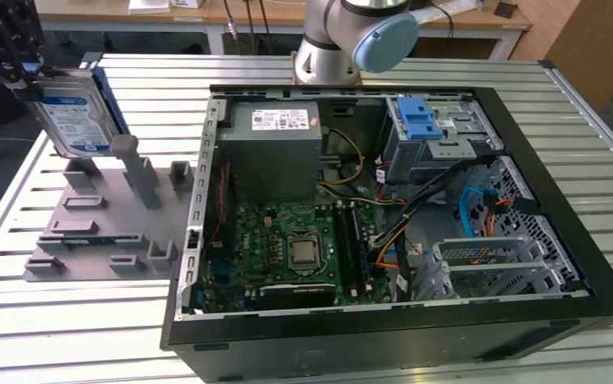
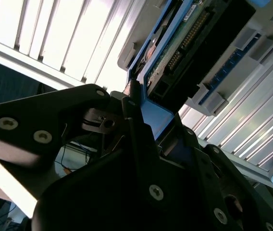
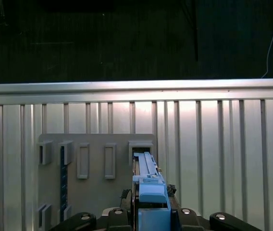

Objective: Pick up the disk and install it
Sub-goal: 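Pick up the disk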

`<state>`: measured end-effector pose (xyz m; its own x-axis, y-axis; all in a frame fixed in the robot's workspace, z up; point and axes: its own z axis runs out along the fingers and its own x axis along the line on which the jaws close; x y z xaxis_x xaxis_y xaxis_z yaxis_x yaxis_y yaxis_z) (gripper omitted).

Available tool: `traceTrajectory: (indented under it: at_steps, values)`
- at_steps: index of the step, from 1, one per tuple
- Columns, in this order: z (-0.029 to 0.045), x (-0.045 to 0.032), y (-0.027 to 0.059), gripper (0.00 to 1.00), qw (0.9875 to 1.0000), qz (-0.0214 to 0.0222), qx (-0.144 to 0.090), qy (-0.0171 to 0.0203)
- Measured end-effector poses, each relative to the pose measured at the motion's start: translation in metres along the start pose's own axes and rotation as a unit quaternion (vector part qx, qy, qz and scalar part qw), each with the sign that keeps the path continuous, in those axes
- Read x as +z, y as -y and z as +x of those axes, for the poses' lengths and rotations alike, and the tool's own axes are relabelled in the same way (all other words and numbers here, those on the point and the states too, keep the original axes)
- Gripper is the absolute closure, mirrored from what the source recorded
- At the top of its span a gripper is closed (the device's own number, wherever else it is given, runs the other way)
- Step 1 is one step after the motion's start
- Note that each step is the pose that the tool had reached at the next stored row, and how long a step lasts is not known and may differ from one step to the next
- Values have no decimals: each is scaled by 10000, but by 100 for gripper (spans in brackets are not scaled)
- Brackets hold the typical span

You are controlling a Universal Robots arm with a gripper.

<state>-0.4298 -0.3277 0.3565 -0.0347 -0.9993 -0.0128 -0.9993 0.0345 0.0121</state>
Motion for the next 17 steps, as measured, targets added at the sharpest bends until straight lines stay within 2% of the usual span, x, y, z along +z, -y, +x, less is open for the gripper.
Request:
traceTrajectory:
  at_steps: [17]
  values:
    - [-2, -124, -2, 64, 10000, 0, 0, 0]
